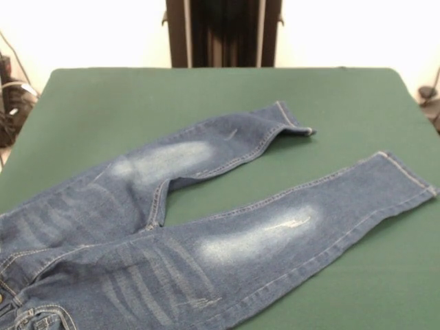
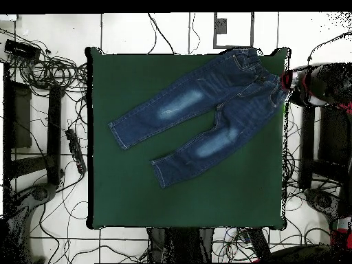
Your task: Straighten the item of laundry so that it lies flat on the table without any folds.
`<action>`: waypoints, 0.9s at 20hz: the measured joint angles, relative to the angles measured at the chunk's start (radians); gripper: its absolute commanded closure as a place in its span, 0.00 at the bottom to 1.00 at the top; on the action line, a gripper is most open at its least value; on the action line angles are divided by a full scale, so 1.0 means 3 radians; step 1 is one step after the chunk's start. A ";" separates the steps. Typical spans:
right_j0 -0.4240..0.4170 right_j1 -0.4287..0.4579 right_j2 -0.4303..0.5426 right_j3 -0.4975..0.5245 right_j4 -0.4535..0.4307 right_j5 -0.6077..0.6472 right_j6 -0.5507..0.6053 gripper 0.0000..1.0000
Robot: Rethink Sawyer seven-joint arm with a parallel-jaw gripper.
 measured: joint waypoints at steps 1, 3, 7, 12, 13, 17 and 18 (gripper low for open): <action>0.0004 -0.0007 -0.0014 0.0014 0.0013 -0.0016 0.0006 0.00; 0.0018 -0.0023 -0.0060 0.0059 0.0053 -0.0072 0.0020 0.00; 0.0065 -0.0064 -0.0180 0.0176 0.0137 -0.0194 0.0053 0.00; 0.0167 -0.0100 -0.0356 0.0344 0.0295 -0.0381 0.0156 0.00; 0.0188 -0.0107 -0.0392 0.0382 0.0334 -0.0420 0.0200 0.00; 0.0270 -0.0145 -0.0521 0.0518 0.0460 -0.0556 0.0391 0.00; 0.0286 -0.0152 -0.0545 0.0540 0.0480 -0.0578 0.0429 0.00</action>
